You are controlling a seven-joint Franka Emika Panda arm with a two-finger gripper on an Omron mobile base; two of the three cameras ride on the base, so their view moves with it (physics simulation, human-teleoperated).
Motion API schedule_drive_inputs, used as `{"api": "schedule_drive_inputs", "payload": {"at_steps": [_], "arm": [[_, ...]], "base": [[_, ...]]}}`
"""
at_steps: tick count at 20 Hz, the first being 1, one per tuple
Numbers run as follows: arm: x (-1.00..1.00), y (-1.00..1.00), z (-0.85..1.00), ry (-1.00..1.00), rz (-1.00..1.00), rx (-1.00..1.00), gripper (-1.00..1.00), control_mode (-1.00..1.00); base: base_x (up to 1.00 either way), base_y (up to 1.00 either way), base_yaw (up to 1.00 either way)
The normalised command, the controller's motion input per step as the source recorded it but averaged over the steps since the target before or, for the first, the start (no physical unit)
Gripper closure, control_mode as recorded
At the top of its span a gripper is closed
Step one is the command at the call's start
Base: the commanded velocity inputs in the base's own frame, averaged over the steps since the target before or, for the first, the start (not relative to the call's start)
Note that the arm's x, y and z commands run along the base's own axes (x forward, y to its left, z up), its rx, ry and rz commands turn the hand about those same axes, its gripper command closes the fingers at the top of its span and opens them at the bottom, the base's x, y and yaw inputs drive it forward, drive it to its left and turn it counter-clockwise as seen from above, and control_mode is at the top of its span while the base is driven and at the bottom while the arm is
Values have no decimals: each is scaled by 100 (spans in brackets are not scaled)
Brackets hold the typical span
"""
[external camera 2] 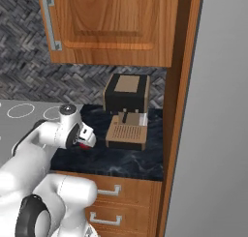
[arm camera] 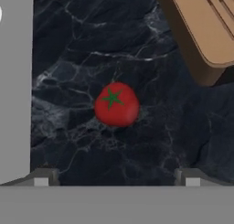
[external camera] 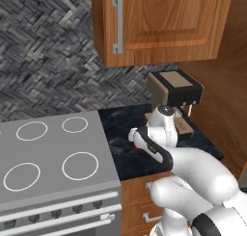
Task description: Place the beers on the top shelf of the fridge to keep them out of children's reach, and place the tomato on lower shelves for easy access.
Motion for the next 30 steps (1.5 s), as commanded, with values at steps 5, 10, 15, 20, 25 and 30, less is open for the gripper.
{"api": "schedule_drive_inputs", "payload": {"at_steps": [5, 10, 15, 20, 25, 30], "arm": [[28, 0, -26, 0, 0, 0, -100, -100], [27, 0, -25, 0, 0, 0, -100, -100], [24, 4, -22, 0, 0, 0, -100, -100], [24, 4, -21, 0, 0, 0, -100, -100], [21, 0, -19, 0, 0, 0, -100, -100], [15, 0, -19, 1, 0, 0, -100, -100]], "base": [[0, 0, 0], [0, 0, 0], [0, 0, 0], [0, 0, 0], [0, 0, 0], [0, 0, 0]]}}
